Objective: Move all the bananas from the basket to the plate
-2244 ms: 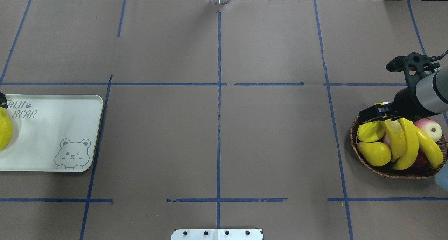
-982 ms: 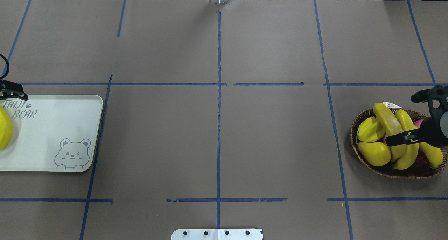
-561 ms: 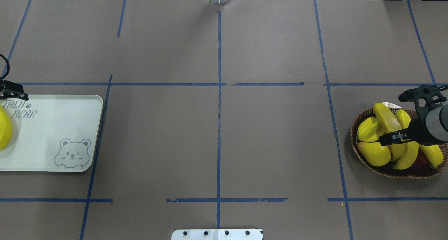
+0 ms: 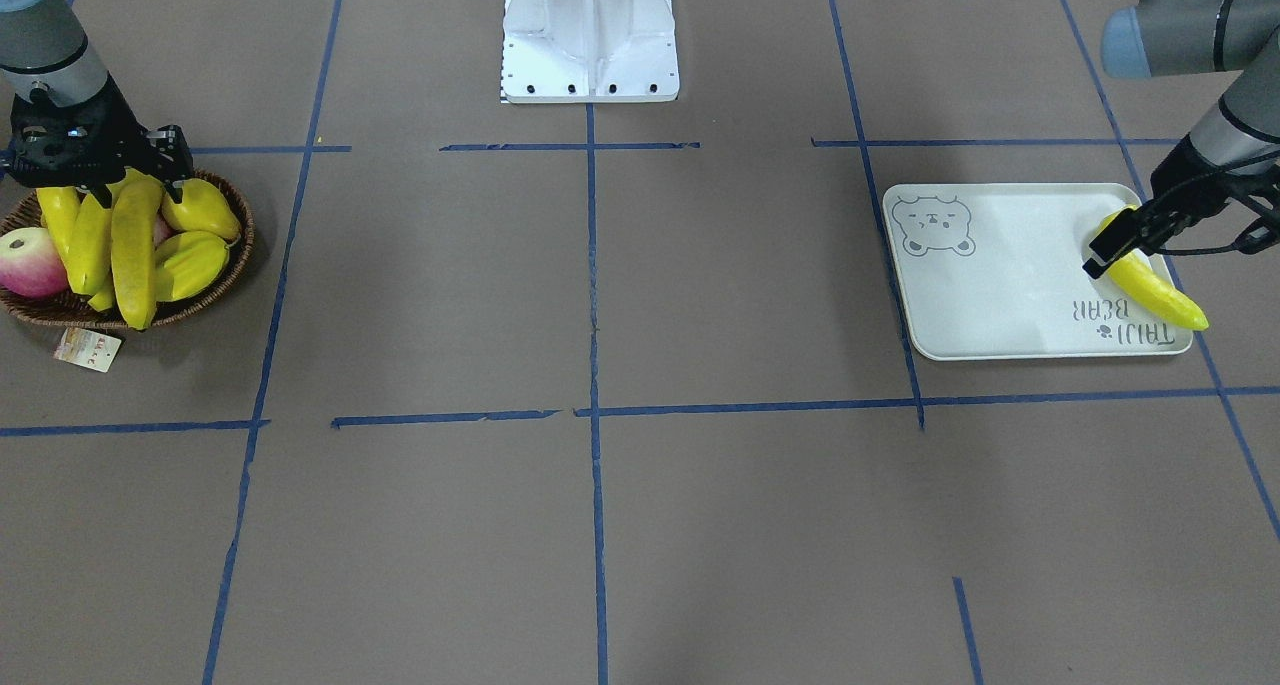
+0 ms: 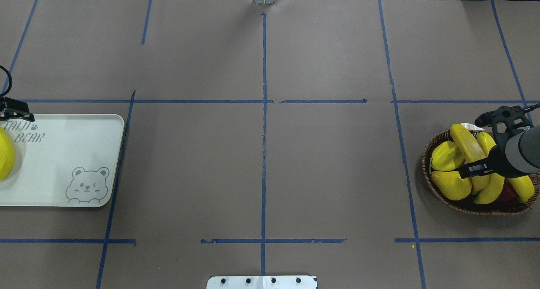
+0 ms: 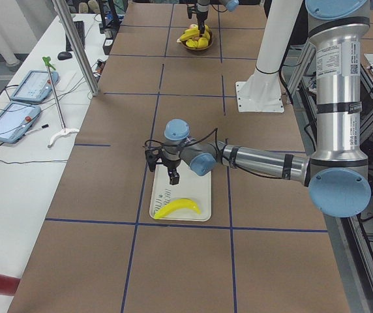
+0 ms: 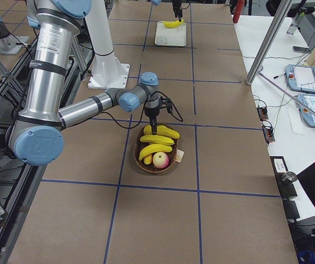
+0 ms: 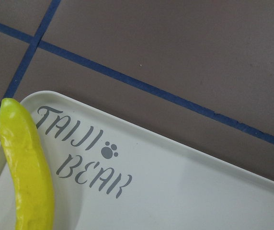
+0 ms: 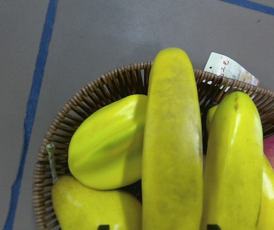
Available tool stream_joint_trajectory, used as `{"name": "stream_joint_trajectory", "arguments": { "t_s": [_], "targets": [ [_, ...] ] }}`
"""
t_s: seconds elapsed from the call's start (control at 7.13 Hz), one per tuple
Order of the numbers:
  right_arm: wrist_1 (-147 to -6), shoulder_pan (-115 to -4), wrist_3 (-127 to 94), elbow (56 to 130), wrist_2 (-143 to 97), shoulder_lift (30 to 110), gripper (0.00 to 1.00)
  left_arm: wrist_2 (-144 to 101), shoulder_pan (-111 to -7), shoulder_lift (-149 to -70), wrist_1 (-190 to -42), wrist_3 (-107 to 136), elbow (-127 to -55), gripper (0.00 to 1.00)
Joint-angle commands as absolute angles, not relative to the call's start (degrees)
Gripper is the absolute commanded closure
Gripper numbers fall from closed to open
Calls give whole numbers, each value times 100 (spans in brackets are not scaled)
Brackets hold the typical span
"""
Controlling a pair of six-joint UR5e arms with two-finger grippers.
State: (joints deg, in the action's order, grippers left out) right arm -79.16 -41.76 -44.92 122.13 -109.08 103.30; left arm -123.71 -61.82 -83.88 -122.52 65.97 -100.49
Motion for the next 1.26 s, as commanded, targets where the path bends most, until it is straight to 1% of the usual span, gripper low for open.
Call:
{"name": "stream_joint_trajectory", "arguments": {
  "t_s": [0.0, 0.28, 0.42, 0.7, 0.84, 0.98, 1.12],
  "targets": [
    [-8050, -4104, -4491, 12208, -10872, 10310, 34, -12375, -6170, -8385, -12252, 6601, -10046, 0],
    [-8051, -4052, -4491, 12199, -10863, 10301, 41, -12366, -6170, -8385, -12261, 6601, -10046, 0],
    [-8051, -4069, -4491, 12199, -10863, 10301, 49, -12366, -6170, -8385, -12261, 6609, -10055, 0],
    [-8042, -4139, -4482, 12252, -10855, 10292, 79, -12375, -6170, -8393, -12261, 6601, -10055, 0],
    [-8042, -4192, -4482, 12304, -10863, 10292, 86, -12375, -6170, -8394, -12261, 6601, -10055, 0],
    [-8042, -4253, -4465, 12400, -10872, 10309, 89, -12375, -6170, -8394, -12252, 6609, -10055, 0],
    [-8051, -4393, -4439, 12532, -10968, 10310, 91, -12375, -6161, -8402, -12252, 6609, -10046, 0]
  ]
}}
